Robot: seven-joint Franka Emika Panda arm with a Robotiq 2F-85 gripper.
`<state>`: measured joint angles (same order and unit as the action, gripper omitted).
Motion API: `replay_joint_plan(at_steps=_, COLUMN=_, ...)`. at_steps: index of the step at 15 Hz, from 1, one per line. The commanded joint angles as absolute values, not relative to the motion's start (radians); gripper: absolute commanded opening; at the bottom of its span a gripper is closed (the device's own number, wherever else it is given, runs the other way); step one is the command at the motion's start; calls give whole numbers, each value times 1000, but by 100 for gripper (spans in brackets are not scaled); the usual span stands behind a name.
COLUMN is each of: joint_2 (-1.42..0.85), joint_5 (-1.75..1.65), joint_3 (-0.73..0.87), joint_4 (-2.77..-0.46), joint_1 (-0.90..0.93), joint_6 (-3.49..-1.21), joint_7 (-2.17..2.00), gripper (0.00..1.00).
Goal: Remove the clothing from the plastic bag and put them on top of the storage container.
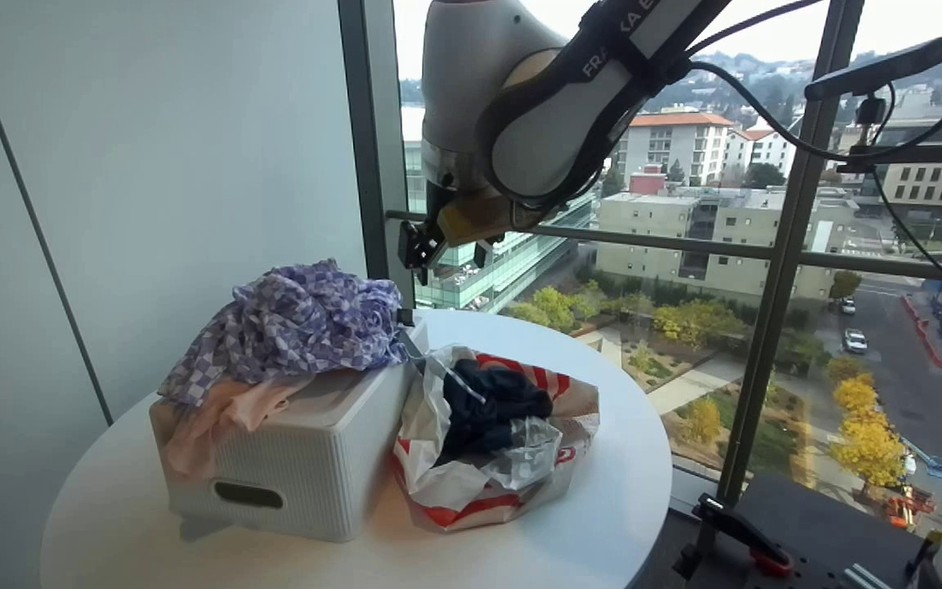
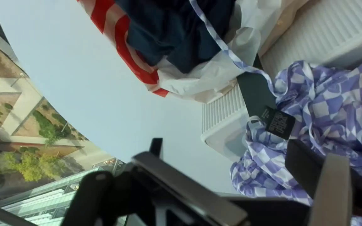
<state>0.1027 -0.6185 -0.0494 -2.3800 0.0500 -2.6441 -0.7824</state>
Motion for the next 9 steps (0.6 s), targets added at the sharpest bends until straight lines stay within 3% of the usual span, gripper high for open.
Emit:
replay_joint_plan(at_steps=1, joint_2=93, joint_5=-405, joint_3=-8, joint_4=-2501, joint_1=28, joint_6=-2654, joint_7=-508, gripper=100)
replay_joint_plan(at_steps=9, joint_2=-148, joint_5=-196, joint_3=-2, joint_4=-2489, joint_1=11, joint_6=-2678, joint_7=-113, gripper=100)
